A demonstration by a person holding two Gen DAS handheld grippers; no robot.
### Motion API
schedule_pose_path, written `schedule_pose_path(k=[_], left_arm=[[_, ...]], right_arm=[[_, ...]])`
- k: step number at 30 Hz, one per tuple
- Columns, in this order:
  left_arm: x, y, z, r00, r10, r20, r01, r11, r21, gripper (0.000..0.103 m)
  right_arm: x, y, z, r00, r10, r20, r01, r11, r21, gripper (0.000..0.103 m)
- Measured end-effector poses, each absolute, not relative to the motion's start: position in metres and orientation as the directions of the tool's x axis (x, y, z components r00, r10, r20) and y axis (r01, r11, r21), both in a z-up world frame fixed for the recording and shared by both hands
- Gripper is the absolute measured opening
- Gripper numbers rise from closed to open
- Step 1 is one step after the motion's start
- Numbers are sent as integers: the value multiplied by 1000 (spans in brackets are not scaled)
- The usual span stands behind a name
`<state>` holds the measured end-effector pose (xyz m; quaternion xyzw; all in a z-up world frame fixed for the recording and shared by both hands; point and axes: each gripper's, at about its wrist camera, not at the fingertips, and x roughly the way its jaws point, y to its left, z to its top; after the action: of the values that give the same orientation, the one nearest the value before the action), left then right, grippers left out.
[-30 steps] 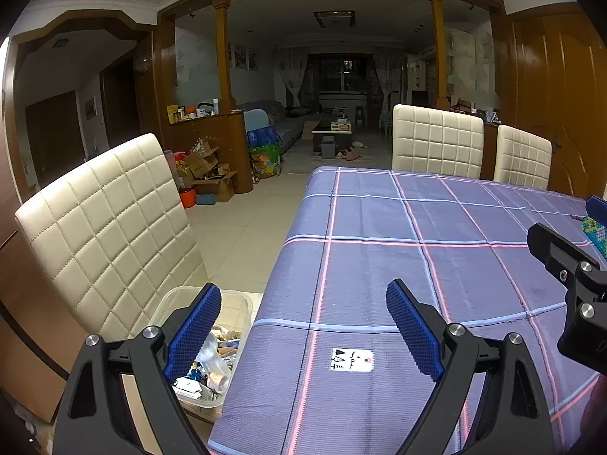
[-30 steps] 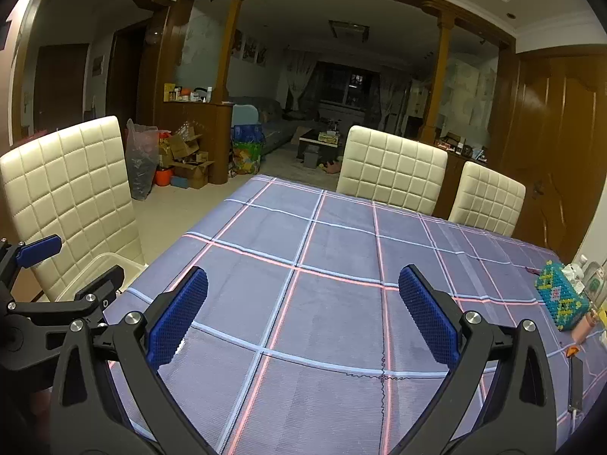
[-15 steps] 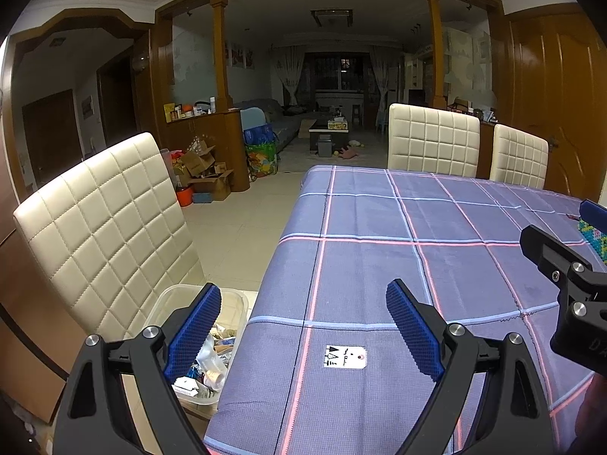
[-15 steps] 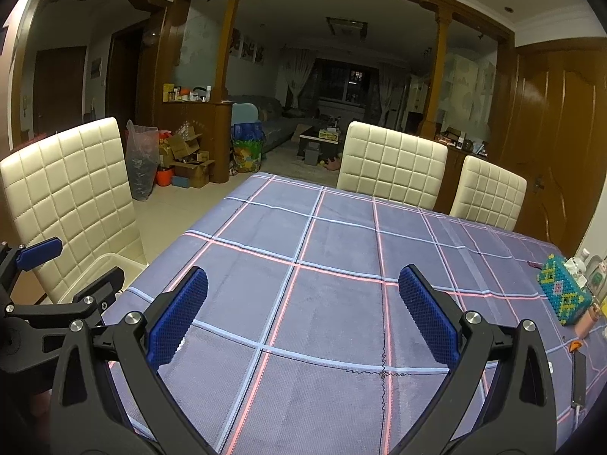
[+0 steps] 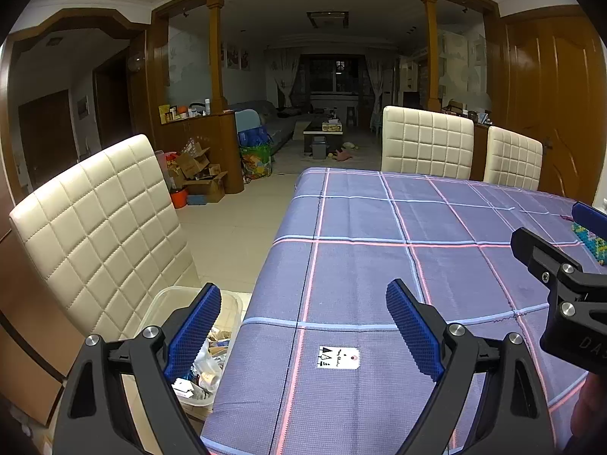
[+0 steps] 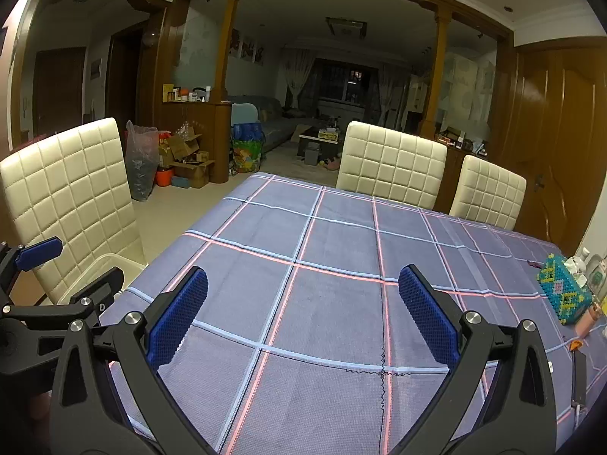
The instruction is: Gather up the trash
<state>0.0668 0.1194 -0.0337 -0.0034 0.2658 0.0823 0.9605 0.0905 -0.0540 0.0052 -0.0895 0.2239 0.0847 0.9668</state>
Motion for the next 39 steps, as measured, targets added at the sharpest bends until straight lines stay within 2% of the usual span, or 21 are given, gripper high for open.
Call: schedule_pose_path(k=[39], left_arm=[[64,121,-34,849,125,-514,-141,990,9,87]], right_arm=[[90,-53,2,881,133,-454,-211,969,-127,99]])
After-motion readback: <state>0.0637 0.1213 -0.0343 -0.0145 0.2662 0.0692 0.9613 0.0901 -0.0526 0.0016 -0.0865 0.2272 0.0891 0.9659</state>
